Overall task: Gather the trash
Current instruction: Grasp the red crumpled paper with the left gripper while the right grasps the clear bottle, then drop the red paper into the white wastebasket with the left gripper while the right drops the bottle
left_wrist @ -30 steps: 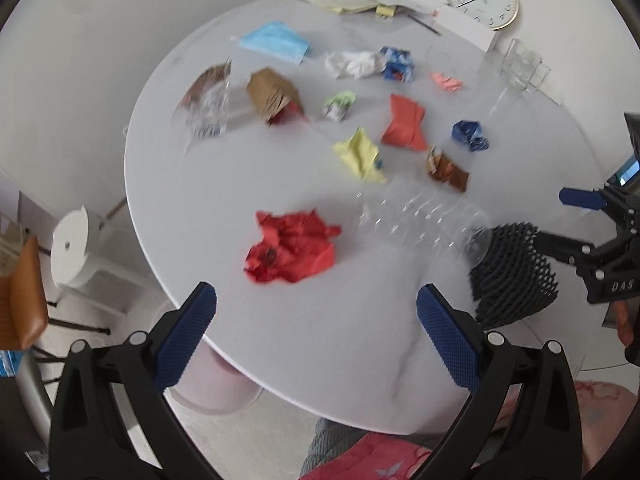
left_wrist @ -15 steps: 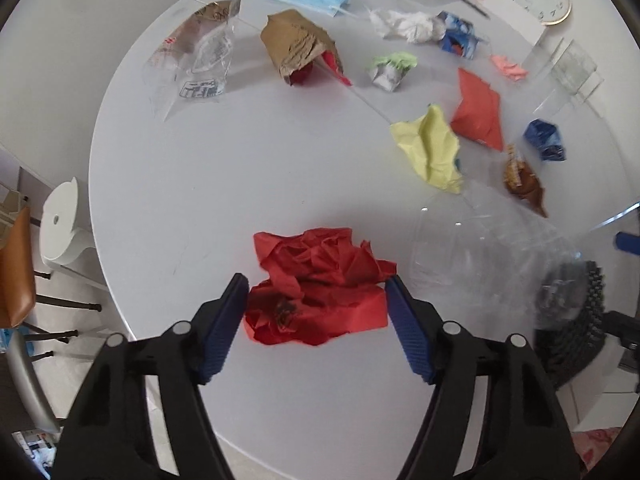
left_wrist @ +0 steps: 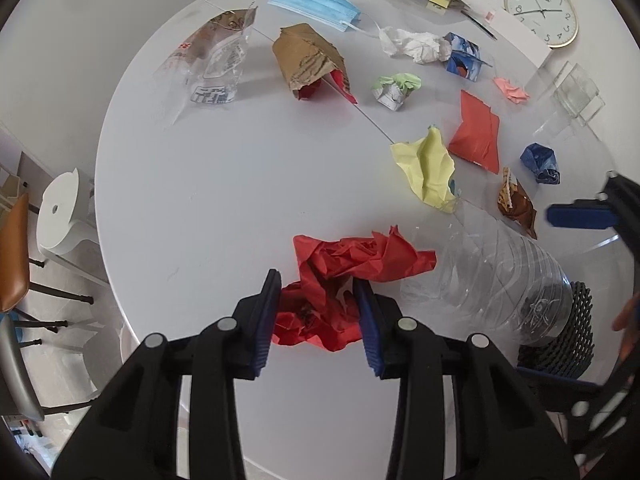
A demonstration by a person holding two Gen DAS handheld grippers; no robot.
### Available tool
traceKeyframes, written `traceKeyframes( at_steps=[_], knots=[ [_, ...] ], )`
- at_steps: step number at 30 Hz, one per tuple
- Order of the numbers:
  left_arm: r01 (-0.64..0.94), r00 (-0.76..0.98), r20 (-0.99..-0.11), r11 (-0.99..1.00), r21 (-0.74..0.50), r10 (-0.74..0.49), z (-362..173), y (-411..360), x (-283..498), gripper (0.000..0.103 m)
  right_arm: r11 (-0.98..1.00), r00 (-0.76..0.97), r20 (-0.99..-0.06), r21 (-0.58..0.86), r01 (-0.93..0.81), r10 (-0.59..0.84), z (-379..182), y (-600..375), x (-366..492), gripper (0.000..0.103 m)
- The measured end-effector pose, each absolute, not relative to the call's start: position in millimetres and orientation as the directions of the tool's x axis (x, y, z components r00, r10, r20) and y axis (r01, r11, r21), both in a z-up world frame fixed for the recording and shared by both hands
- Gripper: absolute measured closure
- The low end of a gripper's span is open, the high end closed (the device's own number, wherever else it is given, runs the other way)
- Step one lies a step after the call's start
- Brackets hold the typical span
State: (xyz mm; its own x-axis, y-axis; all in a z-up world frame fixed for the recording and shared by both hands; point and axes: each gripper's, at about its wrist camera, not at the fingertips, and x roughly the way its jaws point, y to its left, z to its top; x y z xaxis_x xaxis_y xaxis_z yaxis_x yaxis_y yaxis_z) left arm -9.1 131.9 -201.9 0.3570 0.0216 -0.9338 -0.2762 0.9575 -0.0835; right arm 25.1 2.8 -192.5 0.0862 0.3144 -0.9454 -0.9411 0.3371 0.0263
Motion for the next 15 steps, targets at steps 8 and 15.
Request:
traceKeyframes(
  at_steps=[8,15],
  knots=[
    [-0.331,0.392,-0.92,0.938,-0.108,0.032,-191,148,-23,0.066,0.316,0.036,-0.977,0.032,-0.948,0.21,-220,17,28,0.04],
    [-0.382,0.443,-0.894,0.916,-0.118,0.069,-163,172,-63,0.066,0.349,0.063,-0.969,0.026,-0.937,0.24,-193,18,25,0.04]
  ],
)
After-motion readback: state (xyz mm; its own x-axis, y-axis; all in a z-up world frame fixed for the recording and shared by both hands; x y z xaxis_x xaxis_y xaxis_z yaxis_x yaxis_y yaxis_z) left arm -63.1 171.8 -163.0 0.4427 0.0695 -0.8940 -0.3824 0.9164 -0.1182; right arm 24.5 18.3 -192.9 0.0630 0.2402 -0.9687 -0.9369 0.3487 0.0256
